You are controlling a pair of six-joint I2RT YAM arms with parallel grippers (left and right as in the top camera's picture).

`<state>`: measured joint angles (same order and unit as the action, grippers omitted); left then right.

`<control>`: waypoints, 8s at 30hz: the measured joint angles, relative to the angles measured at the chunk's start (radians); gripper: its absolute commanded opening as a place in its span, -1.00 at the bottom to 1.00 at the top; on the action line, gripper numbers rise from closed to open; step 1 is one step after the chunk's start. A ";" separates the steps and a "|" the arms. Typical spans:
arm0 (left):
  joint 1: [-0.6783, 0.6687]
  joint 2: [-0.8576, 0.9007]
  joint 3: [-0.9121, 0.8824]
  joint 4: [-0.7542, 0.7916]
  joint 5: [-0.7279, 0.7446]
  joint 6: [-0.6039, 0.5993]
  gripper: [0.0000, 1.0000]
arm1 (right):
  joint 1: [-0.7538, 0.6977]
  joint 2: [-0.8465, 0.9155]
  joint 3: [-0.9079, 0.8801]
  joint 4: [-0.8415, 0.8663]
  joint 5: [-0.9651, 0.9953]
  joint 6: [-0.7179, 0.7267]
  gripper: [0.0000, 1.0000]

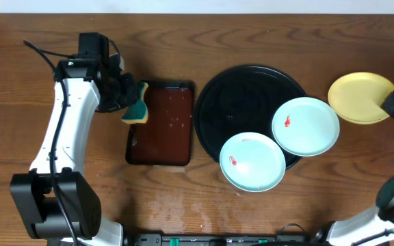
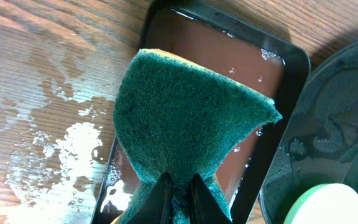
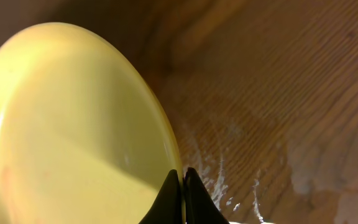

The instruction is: Clean dirty plates on tray and stack at the side

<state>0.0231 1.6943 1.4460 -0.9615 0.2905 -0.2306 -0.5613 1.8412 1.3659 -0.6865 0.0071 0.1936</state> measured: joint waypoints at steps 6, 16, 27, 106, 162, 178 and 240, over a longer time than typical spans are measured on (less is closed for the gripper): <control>0.000 0.000 0.000 0.000 0.000 0.000 -0.81 | -0.022 0.090 0.000 0.021 -0.002 0.001 -0.97; 0.000 0.000 0.000 0.000 0.000 0.000 -0.81 | -0.032 0.110 0.004 0.007 -0.025 0.000 -0.21; 0.000 0.000 0.000 0.000 0.000 0.000 -0.81 | 0.082 -0.128 0.175 -0.349 -0.262 -0.004 -0.17; -0.027 0.000 -0.034 -0.002 0.000 0.000 -0.74 | 0.731 -0.270 -0.482 0.128 -0.270 0.086 -0.02; -0.027 0.000 -0.065 0.001 0.000 0.000 -0.73 | 0.808 -0.164 -0.481 0.154 -0.259 -0.557 -0.98; -0.027 0.000 -0.065 0.001 0.000 0.000 -0.73 | 0.803 -0.164 -0.455 0.460 -0.164 -0.260 -0.98; -0.180 0.150 -0.145 0.172 -0.268 -0.006 -0.05 | 0.801 -0.162 -0.126 -0.114 -0.060 -0.059 0.05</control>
<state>-0.1574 1.8446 1.3006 -0.7898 0.0227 -0.2363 0.2398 1.6791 1.2404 -0.8001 -0.0532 0.1345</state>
